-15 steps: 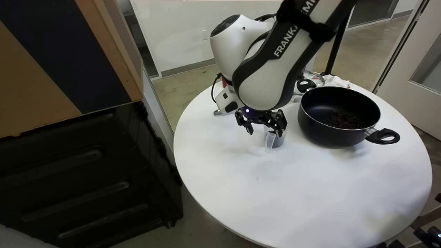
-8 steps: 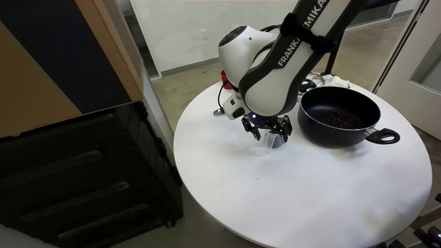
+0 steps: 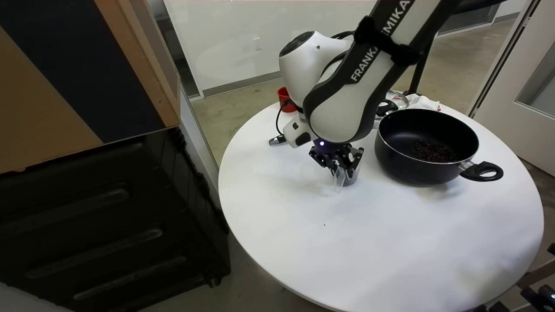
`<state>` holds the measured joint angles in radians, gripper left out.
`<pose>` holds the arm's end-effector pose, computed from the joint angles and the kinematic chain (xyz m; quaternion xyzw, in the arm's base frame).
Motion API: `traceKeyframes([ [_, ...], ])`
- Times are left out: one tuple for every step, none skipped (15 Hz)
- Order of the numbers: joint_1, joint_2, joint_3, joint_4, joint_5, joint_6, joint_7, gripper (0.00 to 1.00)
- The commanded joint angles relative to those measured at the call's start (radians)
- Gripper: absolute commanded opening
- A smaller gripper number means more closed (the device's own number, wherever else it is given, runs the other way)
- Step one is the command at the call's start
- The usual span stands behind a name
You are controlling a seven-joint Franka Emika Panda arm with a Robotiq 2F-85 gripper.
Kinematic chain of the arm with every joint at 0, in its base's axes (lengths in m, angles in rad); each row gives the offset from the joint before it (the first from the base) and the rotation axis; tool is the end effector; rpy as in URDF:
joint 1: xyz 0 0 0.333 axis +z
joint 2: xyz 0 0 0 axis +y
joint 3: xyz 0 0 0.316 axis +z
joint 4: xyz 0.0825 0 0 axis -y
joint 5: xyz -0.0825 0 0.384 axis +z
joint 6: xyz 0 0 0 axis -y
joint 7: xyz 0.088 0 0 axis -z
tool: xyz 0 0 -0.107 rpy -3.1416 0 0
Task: Pour the contents of the jug into the pot
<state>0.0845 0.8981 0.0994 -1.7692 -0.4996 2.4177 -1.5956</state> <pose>0.5979 0.1090 0.0385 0.4628 0.8735 -0.1512 0.0027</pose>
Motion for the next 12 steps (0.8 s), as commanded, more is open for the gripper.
traceKeyframes([
  [-0.007, 0.009, 0.011, 0.029, 0.022, -0.019, -0.044, 0.03],
  [-0.007, 0.008, 0.012, 0.028, 0.023, -0.019, -0.047, 0.07],
  [-0.009, 0.002, 0.016, 0.028, 0.032, -0.025, -0.044, 0.07],
  [-0.01, 0.0, 0.02, 0.031, 0.042, -0.032, -0.041, 0.07],
  [-0.015, -0.009, 0.029, 0.035, 0.063, -0.045, -0.034, 0.07],
  [-0.021, -0.021, 0.037, 0.041, 0.092, -0.063, -0.024, 0.07],
  [-0.03, -0.038, 0.048, 0.049, 0.129, -0.087, -0.017, 0.07],
  [-0.033, -0.049, 0.052, 0.059, 0.158, -0.11, -0.006, 0.07],
  [-0.04, -0.067, 0.056, 0.074, 0.189, -0.138, 0.001, 0.07],
  [-0.043, -0.089, 0.053, 0.086, 0.211, -0.159, 0.014, 0.07],
  [-0.049, -0.113, 0.047, 0.106, 0.233, -0.186, 0.028, 0.07],
  [-0.053, -0.128, 0.043, 0.125, 0.249, -0.21, 0.038, 0.07],
])
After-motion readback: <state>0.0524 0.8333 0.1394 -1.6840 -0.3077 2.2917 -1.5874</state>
